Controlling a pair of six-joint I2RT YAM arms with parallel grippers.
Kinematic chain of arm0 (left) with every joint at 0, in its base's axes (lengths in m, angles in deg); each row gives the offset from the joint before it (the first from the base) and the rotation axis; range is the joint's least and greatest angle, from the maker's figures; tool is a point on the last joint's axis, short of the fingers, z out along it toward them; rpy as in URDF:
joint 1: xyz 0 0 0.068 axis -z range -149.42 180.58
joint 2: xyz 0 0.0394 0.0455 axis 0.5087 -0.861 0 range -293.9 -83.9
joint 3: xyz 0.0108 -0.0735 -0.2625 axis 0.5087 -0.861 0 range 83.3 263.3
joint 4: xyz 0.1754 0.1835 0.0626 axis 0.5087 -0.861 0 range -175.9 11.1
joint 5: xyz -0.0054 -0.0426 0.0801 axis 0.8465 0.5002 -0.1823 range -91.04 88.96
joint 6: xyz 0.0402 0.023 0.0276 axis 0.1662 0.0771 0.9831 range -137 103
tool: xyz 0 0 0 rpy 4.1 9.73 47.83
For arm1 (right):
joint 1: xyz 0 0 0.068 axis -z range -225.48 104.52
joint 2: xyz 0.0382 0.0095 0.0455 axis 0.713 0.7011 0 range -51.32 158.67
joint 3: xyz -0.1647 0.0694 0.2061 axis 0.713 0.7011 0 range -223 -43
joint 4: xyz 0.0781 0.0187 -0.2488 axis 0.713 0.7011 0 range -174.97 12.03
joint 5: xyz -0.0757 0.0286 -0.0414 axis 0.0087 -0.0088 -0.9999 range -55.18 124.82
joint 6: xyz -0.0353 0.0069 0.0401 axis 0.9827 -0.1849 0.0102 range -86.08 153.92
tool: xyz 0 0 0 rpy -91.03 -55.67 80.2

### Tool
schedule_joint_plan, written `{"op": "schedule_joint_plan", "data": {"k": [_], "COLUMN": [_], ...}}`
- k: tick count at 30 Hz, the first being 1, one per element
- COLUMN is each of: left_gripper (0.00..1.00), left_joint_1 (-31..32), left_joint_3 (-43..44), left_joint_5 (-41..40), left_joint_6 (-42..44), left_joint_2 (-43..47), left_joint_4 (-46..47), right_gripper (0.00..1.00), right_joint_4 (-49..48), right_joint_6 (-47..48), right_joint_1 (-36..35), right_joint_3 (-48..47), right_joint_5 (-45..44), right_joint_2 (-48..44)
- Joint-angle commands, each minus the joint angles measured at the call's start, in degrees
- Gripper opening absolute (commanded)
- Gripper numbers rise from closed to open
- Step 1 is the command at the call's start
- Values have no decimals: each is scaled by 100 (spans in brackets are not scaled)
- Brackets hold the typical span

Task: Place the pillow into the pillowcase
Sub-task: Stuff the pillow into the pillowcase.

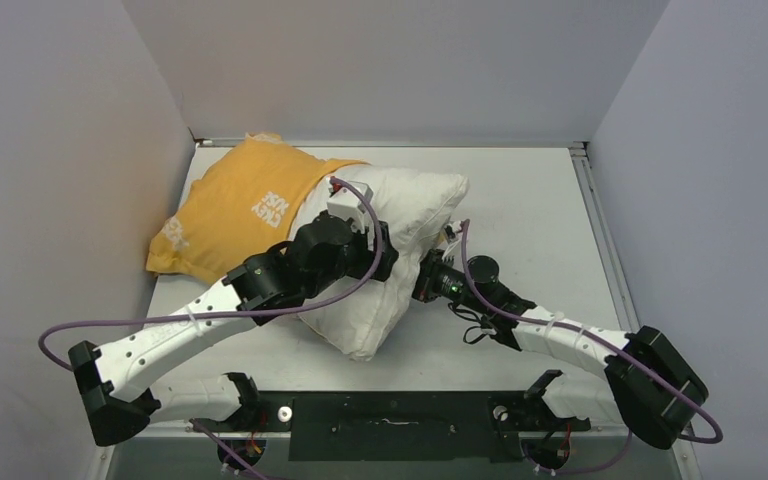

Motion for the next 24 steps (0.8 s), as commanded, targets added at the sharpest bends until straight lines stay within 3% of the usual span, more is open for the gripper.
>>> {"op": "schedule_joint_plan", "data": {"k": [1,7,11,16,24], "left_gripper": [68,48,24,2,0], "left_joint_1": [-12,-198,-670,-1338,-1991], "left_joint_3": [109,122,83,-193,-702], "left_joint_5": [-565,-2323,-2592,-2430,-2230], "left_joint_6": [104,-32,22,157,308], "left_joint_2": [-539,-719,-683,-477,-618], "left_joint_4": [-829,-1562,-1796,-1650,-1504], "right_gripper": [5,5,5,5,5], "right_joint_4": [-650,-512,-523,-518,-817], "right_joint_6": [70,5,-23,-41,-257], "right_joint_1": [127,393,481,578,731], "right_joint_3": [-251,-339,-505,-619,-722], "right_joint_5": [265,641,892,1065,1215], "right_joint_2": [-849,-1588,-1951,-2254,-2593]}}
